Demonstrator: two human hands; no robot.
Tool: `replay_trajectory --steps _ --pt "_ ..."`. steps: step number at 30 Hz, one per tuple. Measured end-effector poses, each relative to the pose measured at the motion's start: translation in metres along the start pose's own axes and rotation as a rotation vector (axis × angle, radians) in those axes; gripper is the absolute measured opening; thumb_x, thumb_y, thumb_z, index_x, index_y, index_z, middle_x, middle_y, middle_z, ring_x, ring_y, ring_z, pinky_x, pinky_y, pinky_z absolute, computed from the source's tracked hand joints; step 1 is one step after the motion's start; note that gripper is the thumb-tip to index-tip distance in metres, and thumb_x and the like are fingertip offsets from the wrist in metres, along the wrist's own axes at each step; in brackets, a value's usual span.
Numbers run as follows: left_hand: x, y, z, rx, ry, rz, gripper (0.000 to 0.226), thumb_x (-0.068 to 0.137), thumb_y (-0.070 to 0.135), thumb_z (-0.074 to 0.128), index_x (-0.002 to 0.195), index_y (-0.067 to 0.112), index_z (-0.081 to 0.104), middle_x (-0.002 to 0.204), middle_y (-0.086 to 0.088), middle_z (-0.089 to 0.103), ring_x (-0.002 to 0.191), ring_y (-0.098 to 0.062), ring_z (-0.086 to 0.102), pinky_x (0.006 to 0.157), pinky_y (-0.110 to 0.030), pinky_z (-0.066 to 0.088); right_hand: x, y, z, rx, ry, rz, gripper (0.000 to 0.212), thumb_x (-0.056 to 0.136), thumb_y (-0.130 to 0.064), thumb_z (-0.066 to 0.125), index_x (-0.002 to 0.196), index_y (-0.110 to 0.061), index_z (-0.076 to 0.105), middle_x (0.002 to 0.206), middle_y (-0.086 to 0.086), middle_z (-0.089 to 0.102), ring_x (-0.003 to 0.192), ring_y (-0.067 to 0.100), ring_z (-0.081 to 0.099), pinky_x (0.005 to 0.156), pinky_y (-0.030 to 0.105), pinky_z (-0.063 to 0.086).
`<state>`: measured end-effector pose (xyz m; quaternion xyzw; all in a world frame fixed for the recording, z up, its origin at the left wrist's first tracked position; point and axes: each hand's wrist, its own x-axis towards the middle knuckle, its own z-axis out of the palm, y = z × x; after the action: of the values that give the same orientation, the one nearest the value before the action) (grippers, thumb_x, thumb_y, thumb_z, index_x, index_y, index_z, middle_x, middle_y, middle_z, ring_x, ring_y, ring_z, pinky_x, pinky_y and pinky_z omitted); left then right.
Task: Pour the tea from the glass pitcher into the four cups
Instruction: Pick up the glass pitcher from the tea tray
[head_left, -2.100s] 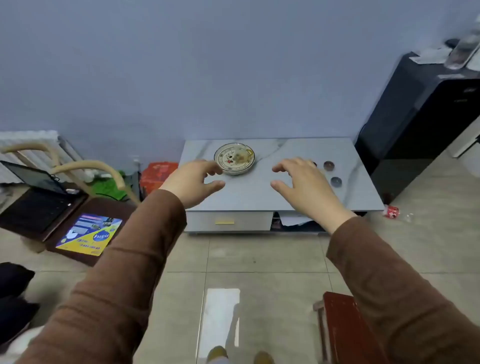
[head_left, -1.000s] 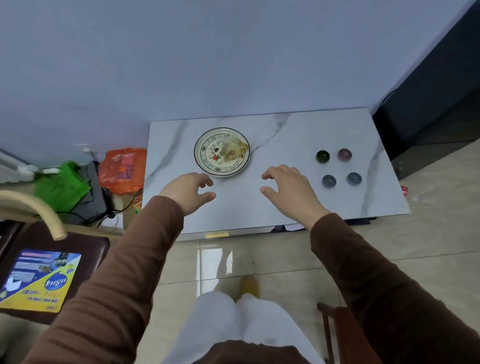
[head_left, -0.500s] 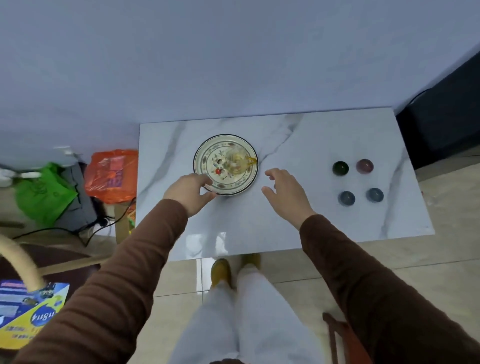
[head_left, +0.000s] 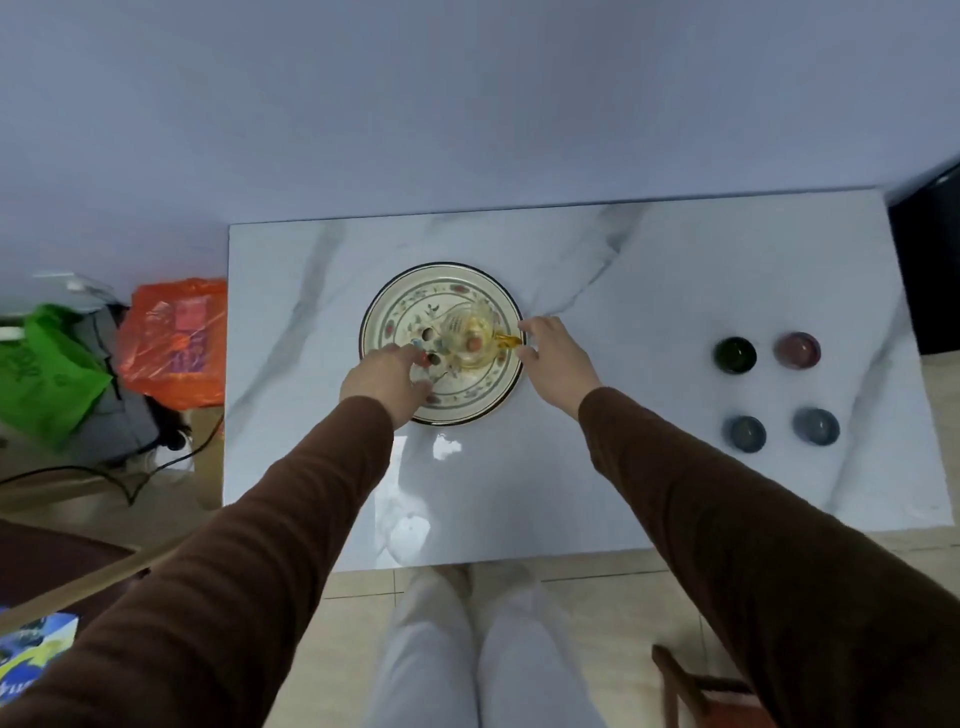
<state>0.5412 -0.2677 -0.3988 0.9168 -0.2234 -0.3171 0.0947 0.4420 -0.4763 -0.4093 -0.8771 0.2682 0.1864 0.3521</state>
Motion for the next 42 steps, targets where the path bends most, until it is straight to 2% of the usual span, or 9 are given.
replay_trajectory --steps 4,9,15,19,22,26,34,38,42 --pt "0.032 -0.008 0.016 -0.002 -0.027 -0.01 0.033 0.087 0.035 0.057 0.118 0.024 0.06 0.12 -0.006 0.062 0.114 -0.027 0.054 0.091 -0.04 0.048 0.033 0.009 0.018 -0.013 -0.059 -0.026 0.031 0.102 -0.02 0.042 0.128 -0.009 0.054 0.132 0.012 0.05 0.118 0.028 0.053 0.1 0.038 0.042" --pt "0.055 -0.012 0.033 -0.017 -0.024 0.013 0.035 0.087 0.034 0.058 0.119 0.021 0.061 0.117 -0.005 0.064 0.11 -0.027 0.056 0.088 -0.037 0.048 0.049 0.018 0.034 0.008 -0.086 -0.074 0.024 0.104 -0.024 0.039 0.111 -0.01 0.058 0.114 0.01 0.057 0.104 0.026 0.055 0.09 0.037 0.043" --pt "0.057 -0.013 0.037 -0.019 -0.014 0.028 0.035 0.089 0.035 0.055 0.12 0.019 0.06 0.115 -0.006 0.064 0.108 -0.028 0.056 0.084 -0.037 0.047 0.043 0.018 0.043 0.128 -0.019 -0.042 0.023 0.103 -0.022 0.04 0.099 -0.007 0.057 0.095 0.01 0.065 0.088 0.027 0.058 0.078 0.038 0.044" --pt "0.042 -0.012 0.029 -0.01 -0.007 0.049 0.03 0.089 0.033 0.056 0.116 0.02 0.062 0.115 -0.004 0.063 0.109 -0.027 0.055 0.084 -0.036 0.046 0.018 0.017 0.037 0.198 0.034 -0.011 0.023 0.103 -0.024 0.039 0.09 -0.014 0.055 0.086 0.002 0.06 0.079 0.021 0.054 0.072 0.036 0.041" --pt "0.027 -0.004 0.021 -0.003 0.006 0.083 0.027 0.088 0.031 0.057 0.113 0.02 0.063 0.116 -0.003 0.062 0.108 -0.026 0.056 0.083 -0.035 0.047 -0.012 0.021 0.028 0.221 0.083 0.023 0.023 0.103 -0.026 0.037 0.091 -0.016 0.054 0.091 0.005 0.064 0.084 0.025 0.059 0.078 0.039 0.046" --pt "0.004 0.024 0.016 0.037 0.0 0.15 0.035 0.087 0.031 0.059 0.12 0.019 0.061 0.121 -0.006 0.062 0.112 -0.028 0.057 0.089 -0.04 0.049 -0.057 0.034 0.017 0.237 0.153 0.085 0.027 0.103 -0.028 0.034 0.096 -0.013 0.057 0.096 0.005 0.066 0.086 0.026 0.062 0.082 0.04 0.047" --pt "-0.036 0.115 0.044 0.105 -0.026 0.292 0.037 0.087 0.03 0.059 0.122 0.016 0.061 0.121 -0.01 0.061 0.113 -0.031 0.056 0.092 -0.04 0.046 -0.148 0.093 -0.019 0.34 0.25 0.163 0.028 0.104 -0.026 0.034 0.096 -0.011 0.055 0.099 0.009 0.066 0.084 0.027 0.059 0.078 0.04 0.048" --pt "-0.07 0.183 0.082 0.131 -0.022 0.354 0.036 0.088 0.033 0.059 0.122 0.019 0.06 0.119 -0.007 0.062 0.112 -0.029 0.056 0.092 -0.041 0.047 -0.209 0.154 -0.04 0.367 0.308 0.195 0.027 0.104 -0.027 0.033 0.095 -0.012 0.054 0.094 0.005 0.062 0.082 0.023 0.057 0.077 0.039 0.046" --pt "-0.11 0.239 0.125 0.159 -0.042 0.341 0.038 0.087 0.036 0.059 0.124 0.024 0.058 0.122 -0.004 0.06 0.115 -0.026 0.054 0.092 -0.042 0.048 -0.262 0.211 -0.06 0.384 0.334 0.201 0.029 0.104 -0.029 0.032 0.096 -0.011 0.053 0.09 0.004 0.059 0.08 0.022 0.055 0.073 0.038 0.044"
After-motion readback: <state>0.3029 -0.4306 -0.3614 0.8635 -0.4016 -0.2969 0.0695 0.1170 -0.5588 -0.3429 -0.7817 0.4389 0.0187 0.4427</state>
